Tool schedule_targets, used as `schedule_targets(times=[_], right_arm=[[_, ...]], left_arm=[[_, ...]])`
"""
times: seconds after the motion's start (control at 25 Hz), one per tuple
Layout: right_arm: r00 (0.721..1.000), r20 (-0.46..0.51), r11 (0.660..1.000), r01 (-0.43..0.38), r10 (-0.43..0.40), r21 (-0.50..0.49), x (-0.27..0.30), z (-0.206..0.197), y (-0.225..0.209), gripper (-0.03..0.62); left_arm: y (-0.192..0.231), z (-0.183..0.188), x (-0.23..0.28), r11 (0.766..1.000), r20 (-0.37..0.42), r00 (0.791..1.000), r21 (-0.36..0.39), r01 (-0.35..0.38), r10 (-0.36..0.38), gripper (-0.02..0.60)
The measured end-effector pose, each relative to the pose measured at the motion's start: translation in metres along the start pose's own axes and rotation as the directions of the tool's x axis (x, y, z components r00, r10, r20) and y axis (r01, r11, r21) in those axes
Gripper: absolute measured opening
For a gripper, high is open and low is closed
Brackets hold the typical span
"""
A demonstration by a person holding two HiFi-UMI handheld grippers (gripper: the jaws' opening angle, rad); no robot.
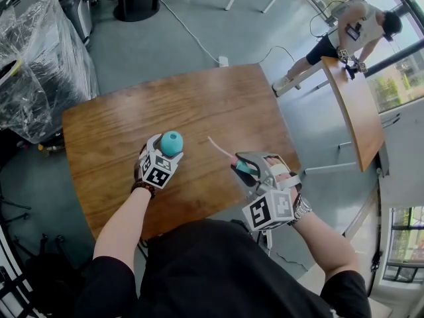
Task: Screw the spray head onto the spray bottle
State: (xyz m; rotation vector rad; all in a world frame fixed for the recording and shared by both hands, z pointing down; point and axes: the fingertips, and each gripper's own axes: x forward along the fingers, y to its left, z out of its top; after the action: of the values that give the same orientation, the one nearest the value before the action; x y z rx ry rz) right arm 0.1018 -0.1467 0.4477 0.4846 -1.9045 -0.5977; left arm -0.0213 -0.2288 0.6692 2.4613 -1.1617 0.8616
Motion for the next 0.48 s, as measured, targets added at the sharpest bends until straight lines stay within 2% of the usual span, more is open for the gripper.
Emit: schedule_targets(times=[0.2,0.32,0.48], right_arm=[[0.997,0.058,0.997,-0.057,0.054,0.05,-0.006,0.016,0.006,0.123],[0.991,0.105,0.993,-0.096,0.089,0.065,-0.012,0.031,0.005,0.123],[0.983,0.131,0.991,-0.131,0.126,0.023,-0.019,0.05,0.005,0.123]], left_arm=[[-0.014,0.011,-0.012,0.998,-0.004,1.0,0.051,0.028,-0.028,0.411],[-0.026,0.017,-0.023,0.99,-0.037,0.999,0.136,0.041,-0.037,0.407],[-0.033,0.013,-0.033,0.964,-0.121,0.992,0.261,0.049,-0.017,0.403]])
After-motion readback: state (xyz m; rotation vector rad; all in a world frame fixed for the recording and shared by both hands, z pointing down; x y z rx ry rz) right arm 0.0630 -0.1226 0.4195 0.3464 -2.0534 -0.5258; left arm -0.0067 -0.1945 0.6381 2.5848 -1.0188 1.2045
